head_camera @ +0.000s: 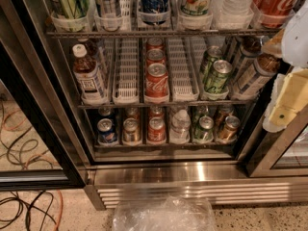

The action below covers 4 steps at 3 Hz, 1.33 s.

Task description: Pick blue plastic bottle from middle shelf of fridge

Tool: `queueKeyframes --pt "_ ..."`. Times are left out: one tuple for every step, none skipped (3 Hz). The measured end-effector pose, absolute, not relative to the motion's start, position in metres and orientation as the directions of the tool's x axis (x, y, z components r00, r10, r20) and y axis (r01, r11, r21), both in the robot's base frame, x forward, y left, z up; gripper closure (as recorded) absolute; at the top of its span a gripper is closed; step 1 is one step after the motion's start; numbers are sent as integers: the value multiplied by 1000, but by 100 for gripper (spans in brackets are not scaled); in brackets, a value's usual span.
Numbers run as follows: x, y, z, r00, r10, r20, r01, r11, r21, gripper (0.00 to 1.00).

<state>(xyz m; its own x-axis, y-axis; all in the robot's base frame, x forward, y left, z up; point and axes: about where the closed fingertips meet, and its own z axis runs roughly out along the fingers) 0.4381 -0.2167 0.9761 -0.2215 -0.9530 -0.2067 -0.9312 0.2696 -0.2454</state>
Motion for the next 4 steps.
queueKeyframes --pt "438 -217 976 -222 -953 -207 -931 270 -245 0" --pt "439 -211 974 -228 -945 -234 -925 285 -251 0" --pt "433 -194 962 -278 -910 -309 -896 361 -259 0" --pt "437 -159 935 -270 -904 -332 -871 376 -315 0"
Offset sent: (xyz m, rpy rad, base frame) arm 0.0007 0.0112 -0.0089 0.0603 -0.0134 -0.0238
